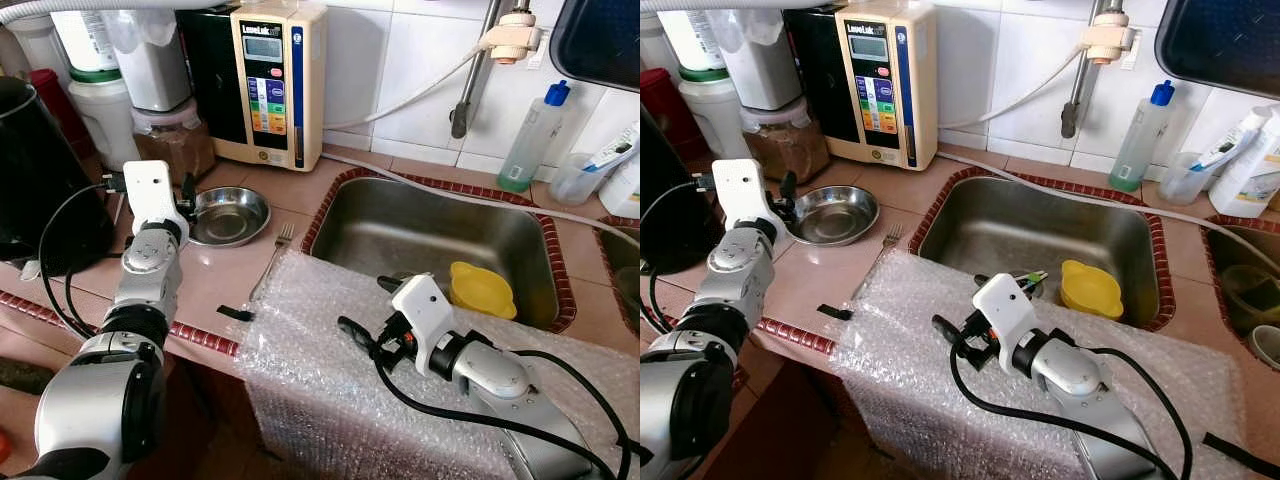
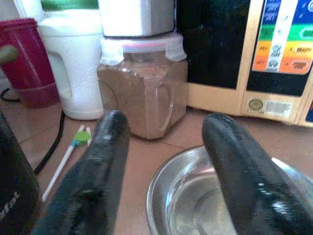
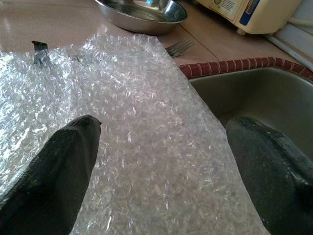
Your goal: Kitchen organization
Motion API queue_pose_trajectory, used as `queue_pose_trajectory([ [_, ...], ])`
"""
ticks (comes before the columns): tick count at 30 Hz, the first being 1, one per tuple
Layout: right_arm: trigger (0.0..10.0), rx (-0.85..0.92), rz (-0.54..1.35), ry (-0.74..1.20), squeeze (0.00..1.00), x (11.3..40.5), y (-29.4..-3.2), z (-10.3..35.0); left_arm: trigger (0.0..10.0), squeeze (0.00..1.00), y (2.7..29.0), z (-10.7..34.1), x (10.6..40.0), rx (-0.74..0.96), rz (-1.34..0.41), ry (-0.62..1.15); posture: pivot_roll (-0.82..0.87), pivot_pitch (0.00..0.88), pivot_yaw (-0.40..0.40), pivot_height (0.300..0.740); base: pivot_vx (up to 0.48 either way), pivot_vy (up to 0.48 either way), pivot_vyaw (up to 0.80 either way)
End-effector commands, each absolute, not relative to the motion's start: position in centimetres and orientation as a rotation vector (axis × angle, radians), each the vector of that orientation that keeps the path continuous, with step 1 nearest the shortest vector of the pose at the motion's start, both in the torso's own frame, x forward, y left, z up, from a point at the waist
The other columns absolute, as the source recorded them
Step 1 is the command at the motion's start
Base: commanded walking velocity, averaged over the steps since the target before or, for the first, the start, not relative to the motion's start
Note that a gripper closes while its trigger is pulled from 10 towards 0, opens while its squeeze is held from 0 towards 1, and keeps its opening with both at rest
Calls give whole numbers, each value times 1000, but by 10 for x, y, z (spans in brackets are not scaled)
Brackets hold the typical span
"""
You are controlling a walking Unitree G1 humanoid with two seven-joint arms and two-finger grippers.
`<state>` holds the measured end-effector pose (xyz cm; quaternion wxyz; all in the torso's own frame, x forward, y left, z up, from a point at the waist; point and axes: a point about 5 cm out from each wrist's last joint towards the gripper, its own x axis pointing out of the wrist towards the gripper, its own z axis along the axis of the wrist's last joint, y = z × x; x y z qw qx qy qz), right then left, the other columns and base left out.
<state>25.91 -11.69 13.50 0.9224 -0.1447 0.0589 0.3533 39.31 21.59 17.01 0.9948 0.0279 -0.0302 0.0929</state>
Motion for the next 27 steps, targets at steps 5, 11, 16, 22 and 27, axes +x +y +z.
queue_pose_trajectory([
  [5,10000,-306,720,104,0,260,-117,139,10000,1000,215,144,390,-21,210,131,44,0,34,740,0,0,0],
  [11,10000,-306,732,100,0,260,-111,139,10000,1000,208,140,393,-138,224,221,43,0,39,740,0,0,0],
  [16,10000,-308,729,97,0,261,-111,140,10000,1000,205,140,394,-198,249,256,36,0,47,740,0,0,0],
  [22,10000,-308,723,95,0,262,-112,140,10000,1000,197,135,394,-208,235,341,29,0,52,740,0,0,0],
  [27,10000,-306,729,95,0,261,-111,140,10000,1000,194,132,393,-174,210,387,33,0,50,740,0,0,0],
])
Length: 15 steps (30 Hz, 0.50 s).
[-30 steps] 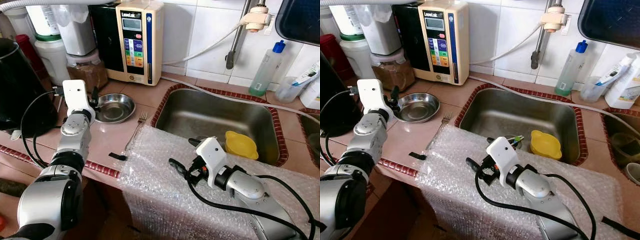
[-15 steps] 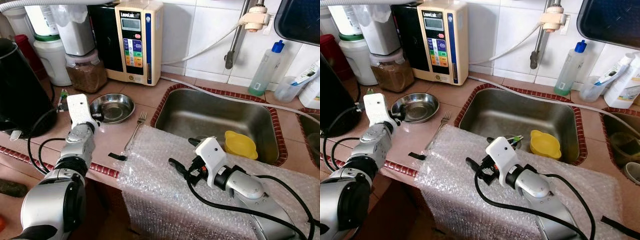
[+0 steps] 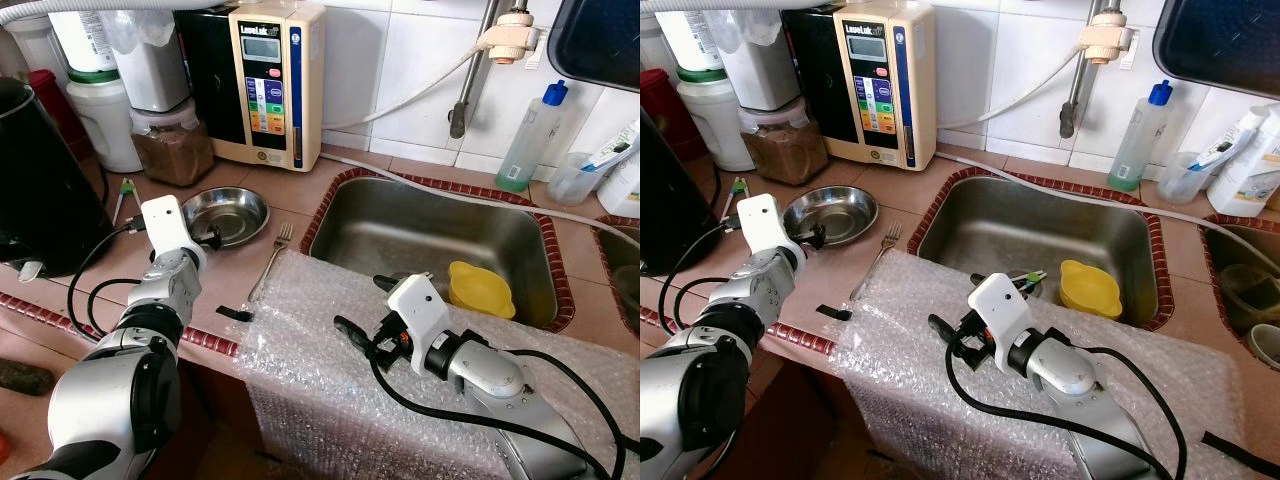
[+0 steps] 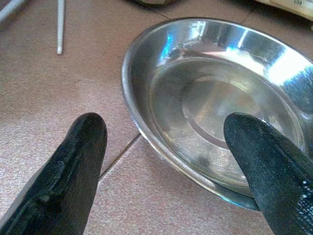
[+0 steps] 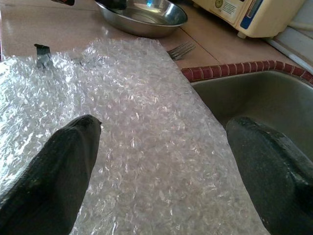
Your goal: Kitchen organization
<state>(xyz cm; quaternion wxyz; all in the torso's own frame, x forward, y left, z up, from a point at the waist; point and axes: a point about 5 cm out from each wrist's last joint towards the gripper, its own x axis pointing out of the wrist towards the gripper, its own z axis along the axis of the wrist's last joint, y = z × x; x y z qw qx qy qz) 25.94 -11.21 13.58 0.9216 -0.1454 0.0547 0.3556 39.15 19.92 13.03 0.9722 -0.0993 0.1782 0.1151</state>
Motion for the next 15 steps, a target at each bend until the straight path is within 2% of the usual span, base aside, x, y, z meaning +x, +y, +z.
queue_pose_trajectory([
  [1,10000,-307,732,94,0,262,-111,140,6039,0,193,129,392,-150,201,414,33,0,50,740,0,0,0],
  [2,10000,-307,732,94,0,262,-111,140,6039,0,193,129,392,-150,201,414,33,0,50,740,0,0,0],
  [3,10000,-307,734,92,0,263,-110,141,0,0,193,128,392,-162,194,417,34,0,48,740,0,0,0],
  [15,10000,-316,738,91,0,265,-110,141,0,0,194,135,394,-240,189,403,38,0,45,740,0,0,0],
])
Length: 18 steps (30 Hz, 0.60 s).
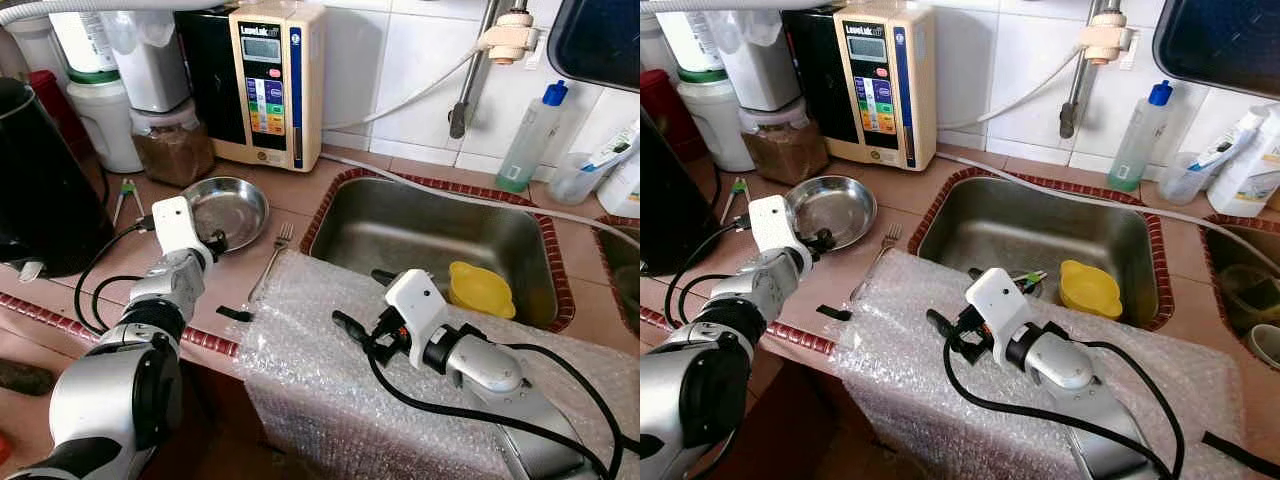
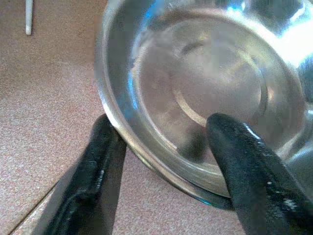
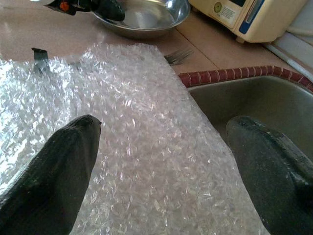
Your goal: Kitchen organization
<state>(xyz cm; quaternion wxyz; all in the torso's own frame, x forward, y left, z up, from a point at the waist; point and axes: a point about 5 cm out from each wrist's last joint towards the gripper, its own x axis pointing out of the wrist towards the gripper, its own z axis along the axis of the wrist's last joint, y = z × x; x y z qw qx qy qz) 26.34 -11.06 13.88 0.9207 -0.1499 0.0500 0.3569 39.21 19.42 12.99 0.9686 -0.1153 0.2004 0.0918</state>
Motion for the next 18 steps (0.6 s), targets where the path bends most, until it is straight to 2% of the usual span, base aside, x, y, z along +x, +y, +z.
queue_pose_trajectory([
  [1,10000,-316,738,91,0,265,-110,141,0,0,194,135,394,-244,190,401,39,0,45,740,0,0,0],
  [18,10000,-324,746,81,0,270,-109,143,0,0,201,135,393,-294,191,418,53,0,42,740,0,0,0],
])
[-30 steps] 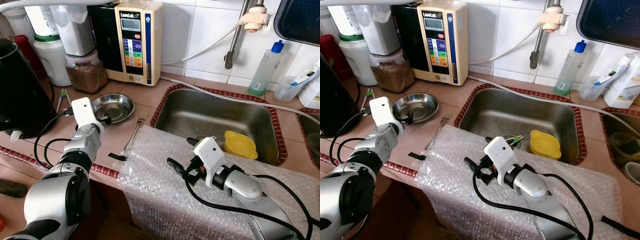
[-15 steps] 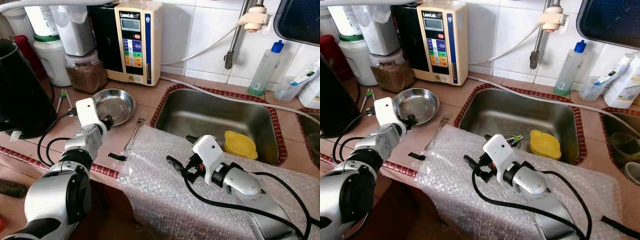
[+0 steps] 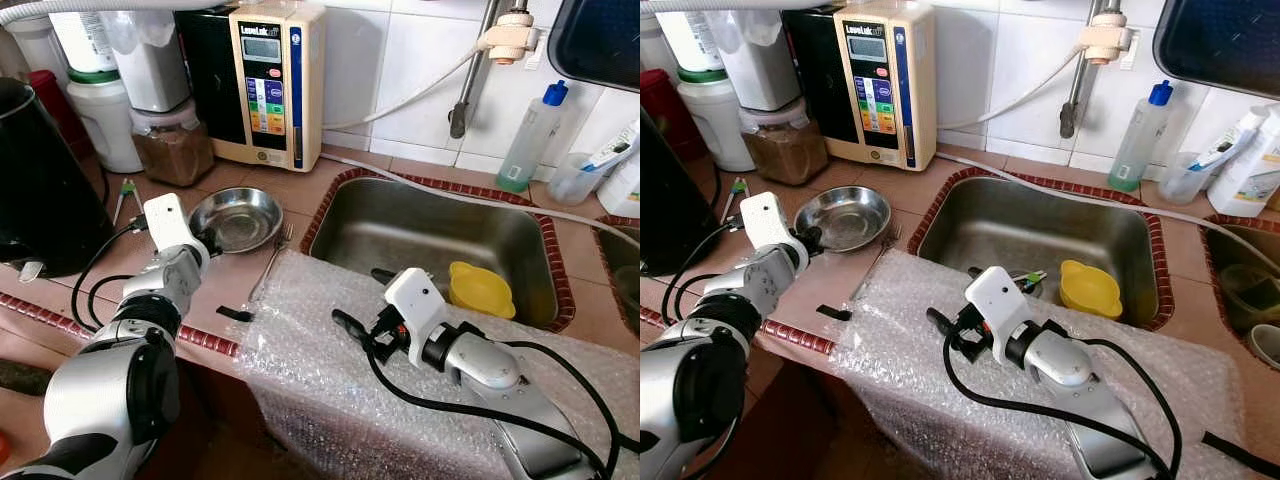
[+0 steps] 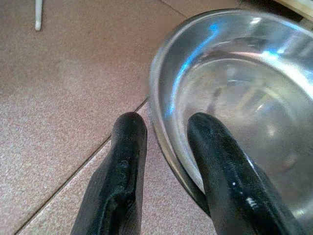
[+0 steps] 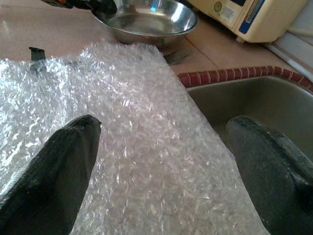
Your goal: Kitchen organization
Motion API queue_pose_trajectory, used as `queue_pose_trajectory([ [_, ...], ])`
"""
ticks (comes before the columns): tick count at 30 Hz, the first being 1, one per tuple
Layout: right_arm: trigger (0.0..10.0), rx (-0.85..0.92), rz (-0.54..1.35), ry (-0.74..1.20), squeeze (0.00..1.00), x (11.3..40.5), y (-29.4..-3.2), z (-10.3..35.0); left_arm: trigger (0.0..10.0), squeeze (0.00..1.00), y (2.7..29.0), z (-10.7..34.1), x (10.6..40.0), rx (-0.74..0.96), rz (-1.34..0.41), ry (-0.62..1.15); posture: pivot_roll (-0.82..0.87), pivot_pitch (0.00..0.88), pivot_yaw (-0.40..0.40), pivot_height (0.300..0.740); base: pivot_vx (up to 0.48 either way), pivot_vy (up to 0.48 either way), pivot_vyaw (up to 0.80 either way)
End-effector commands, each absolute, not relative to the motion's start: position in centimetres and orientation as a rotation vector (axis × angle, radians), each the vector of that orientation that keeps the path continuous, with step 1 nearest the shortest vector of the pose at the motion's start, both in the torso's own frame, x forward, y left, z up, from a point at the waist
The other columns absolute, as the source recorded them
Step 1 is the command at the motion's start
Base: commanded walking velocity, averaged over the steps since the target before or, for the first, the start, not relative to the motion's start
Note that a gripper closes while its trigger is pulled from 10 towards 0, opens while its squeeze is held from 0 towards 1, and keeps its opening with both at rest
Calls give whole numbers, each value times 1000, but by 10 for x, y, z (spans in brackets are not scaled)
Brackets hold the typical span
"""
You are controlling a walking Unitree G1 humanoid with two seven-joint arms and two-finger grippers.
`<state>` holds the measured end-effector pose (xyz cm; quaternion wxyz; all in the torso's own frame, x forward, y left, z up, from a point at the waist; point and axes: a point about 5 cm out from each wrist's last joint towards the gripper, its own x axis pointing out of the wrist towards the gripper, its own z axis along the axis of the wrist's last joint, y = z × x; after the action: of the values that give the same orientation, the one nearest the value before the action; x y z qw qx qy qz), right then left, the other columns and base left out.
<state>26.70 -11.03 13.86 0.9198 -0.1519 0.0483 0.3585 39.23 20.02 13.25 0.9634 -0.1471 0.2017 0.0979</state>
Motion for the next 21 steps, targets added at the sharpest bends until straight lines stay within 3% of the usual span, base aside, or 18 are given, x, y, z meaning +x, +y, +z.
queue_pose_trajectory([
  [1,10000,-326,746,79,0,271,-109,143,0,0,201,135,393,-295,190,418,54,0,41,740,0,0,0],
  [21,10000,-332,745,71,0,274,-111,145,0,0,196,141,396,-346,125,355,49,0,32,740,0,0,0],
])
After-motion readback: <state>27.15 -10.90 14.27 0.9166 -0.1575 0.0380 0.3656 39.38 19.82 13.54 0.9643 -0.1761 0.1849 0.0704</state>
